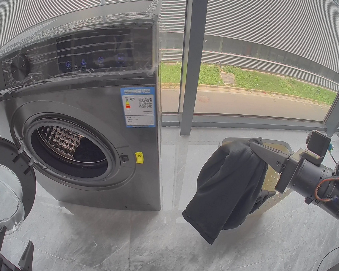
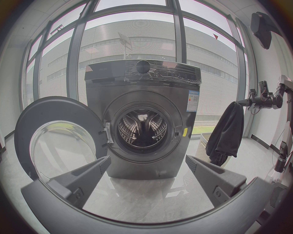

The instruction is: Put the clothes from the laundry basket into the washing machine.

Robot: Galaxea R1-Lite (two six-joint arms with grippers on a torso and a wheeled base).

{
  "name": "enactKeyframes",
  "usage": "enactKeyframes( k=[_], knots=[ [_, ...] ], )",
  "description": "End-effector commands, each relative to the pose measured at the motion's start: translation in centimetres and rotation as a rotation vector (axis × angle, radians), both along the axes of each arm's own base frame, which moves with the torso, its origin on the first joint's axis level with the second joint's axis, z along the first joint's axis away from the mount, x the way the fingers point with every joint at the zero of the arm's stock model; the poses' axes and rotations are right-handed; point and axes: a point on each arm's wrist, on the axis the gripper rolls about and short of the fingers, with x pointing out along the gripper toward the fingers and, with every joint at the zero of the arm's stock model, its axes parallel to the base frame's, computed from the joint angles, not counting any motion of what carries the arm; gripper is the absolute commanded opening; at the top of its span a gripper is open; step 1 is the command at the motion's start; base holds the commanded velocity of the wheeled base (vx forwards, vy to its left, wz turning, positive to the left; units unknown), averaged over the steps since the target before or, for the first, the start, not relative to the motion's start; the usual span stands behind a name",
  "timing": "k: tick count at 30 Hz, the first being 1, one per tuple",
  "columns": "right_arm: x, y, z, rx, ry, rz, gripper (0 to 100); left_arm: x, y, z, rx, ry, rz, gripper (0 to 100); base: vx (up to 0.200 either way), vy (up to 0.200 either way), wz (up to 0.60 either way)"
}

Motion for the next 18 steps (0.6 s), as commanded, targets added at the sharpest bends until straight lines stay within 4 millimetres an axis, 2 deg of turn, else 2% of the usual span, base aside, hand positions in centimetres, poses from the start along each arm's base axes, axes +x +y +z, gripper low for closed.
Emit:
enactKeyframes(
  k=[1, 7, 16, 18],
  knots=[
    [0.4, -0.2, 0.0, -0.002, 0.002, -0.025, 0, 0.0, 0.0, -0.5, 0.001, 0.001, 0.000, 100, 0.000, 0.000, 0.00],
    [1.3, -0.3, -0.4, -0.047, -0.002, -0.156, 0, 0.0, 0.0, -0.5, 0.001, 0.001, 0.000, 100, 0.000, 0.000, 0.00],
    [2.0, -0.6, -0.6, -0.069, 0.006, -0.248, 0, 0.0, 0.0, -0.5, -0.001, 0.001, 0.000, 100, -0.200, 0.000, 0.00],
    [2.0, -0.6, -0.7, -0.070, 0.007, -0.252, 0, 0.0, 0.0, -0.5, -0.001, 0.001, 0.000, 100, 0.000, 0.000, 0.00]
  ],
)
